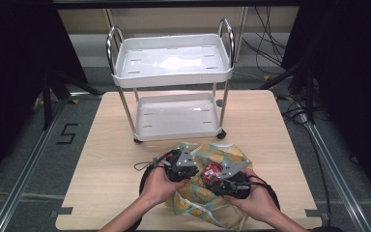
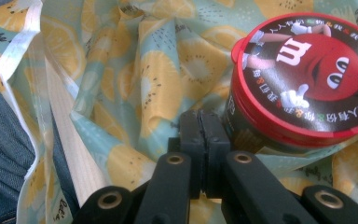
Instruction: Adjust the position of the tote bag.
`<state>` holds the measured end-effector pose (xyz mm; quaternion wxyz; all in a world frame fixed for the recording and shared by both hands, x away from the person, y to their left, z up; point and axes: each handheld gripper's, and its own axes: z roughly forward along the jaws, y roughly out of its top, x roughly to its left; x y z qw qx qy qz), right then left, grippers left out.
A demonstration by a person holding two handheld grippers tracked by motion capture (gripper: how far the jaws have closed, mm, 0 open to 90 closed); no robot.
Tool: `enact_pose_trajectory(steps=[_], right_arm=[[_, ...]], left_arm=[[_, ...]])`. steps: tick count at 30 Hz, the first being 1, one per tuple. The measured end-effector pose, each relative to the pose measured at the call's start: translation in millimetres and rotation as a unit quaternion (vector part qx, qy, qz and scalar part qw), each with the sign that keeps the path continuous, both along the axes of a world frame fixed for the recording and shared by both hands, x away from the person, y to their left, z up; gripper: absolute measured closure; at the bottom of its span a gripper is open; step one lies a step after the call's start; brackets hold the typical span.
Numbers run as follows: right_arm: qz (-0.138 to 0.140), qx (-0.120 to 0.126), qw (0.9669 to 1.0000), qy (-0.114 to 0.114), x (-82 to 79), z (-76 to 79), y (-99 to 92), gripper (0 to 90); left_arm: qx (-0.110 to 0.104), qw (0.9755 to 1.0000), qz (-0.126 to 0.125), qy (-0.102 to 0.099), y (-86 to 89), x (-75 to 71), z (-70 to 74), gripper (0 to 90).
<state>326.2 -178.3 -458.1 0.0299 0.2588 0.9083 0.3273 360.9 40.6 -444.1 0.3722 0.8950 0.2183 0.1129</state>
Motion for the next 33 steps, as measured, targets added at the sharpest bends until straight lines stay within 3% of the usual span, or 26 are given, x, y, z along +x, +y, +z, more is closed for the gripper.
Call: enact_pose_trajectory(steps=[1,3,4,6,8,9,10,12,13,18,19,20,22,27,29,32,33], right_arm=[[-0.009,0.014,0.9999,-0.003,-1.0,-3.2,1.0,90.0],[-0.014,0.016,0.9998,-0.004,-0.9,-3.9,0.2,90.0],[-0.007,0.010,0.9999,0.000,-0.4,-2.8,-0.7,90.0],[-0.003,0.001,1.0000,-0.001,0.6,-1.2,-1.9,90.0],[-0.009,0.014,0.9998,-0.005,-0.2,-3.5,-0.4,90.0],[-0.002,0.001,1.0000,-0.004,0.8,-1.3,-2.1,90.0],[-0.010,0.012,0.9998,-0.011,0.1,-3.5,-1.0,90.0],[-0.014,0.013,0.9998,-0.001,-0.8,-3.3,-0.9,90.0],[-0.015,0.015,0.9998,-0.002,-0.9,-3.6,-0.8,90.0],[-0.012,0.013,0.9998,-0.005,-0.1,-3.8,-2.0,90.0],[-0.007,0.003,1.0000,-0.002,0.4,-2.0,-3.3,90.0],[-0.008,0.006,1.0000,0.000,0.1,-2.1,-3.5,90.0],[-0.009,0.006,0.9999,0.003,-0.4,-1.9,-3.8,90.0],[-0.022,0.024,0.9995,-0.001,-1.7,-5.1,-2.2,90.0],[-0.013,0.008,0.9999,0.006,-0.8,-2.5,-4.0,90.0],[-0.012,0.008,0.9999,0.005,-0.9,-2.7,-3.8,90.0],[-0.018,0.018,0.9997,0.004,-1.5,-4.1,-2.9,90.0]], left_arm=[[0.004,1.0000,0.002,0.005,-0.6,0.0,-1.4,88.1],[0.005,0.9999,0.000,0.010,-1.9,-0.6,-4.4,89.2],[0.008,0.9999,-0.006,0.002,-2.4,0.2,-5.3,89.2],[0.000,0.9999,0.002,0.012,-3.8,-1.4,-7.6,89.3],[-0.004,0.9999,0.003,0.011,-4.3,-0.7,-8.5,89.4],[0.000,1.0000,0.001,0.003,-4.2,0.3,-8.9,89.4],[-0.010,0.9998,0.008,0.018,-5.8,-1.1,-11.3,89.5],[-0.004,0.9999,0.000,0.014,-6.5,-1.1,-13.4,89.5],[-0.008,0.9997,0.005,0.024,-7.7,-2.3,-15.7,89.5],[-0.004,0.9999,-0.003,0.014,-11.0,-2.7,-17.8,89.5],[-0.007,0.9998,0.000,0.019,-12.2,-4.0,-18.3,89.5],[-0.002,0.9999,-0.009,0.011,-12.3,-2.8,-17.8,89.5],[-0.008,0.9997,-0.003,0.021,-14.5,-4.8,-19.9,89.5],[-0.008,0.9998,-0.002,0.016,-14.9,-5.2,-19.5,89.5],[-0.004,0.9999,-0.010,0.006,-14.0,-3.7,-19.1,89.5],[-0.008,0.9998,-0.003,0.016,-15.0,-5.8,-19.7,89.6],[0.000,0.9999,-0.011,0.006,-14.5,-4.8,-18.8,89.6]])
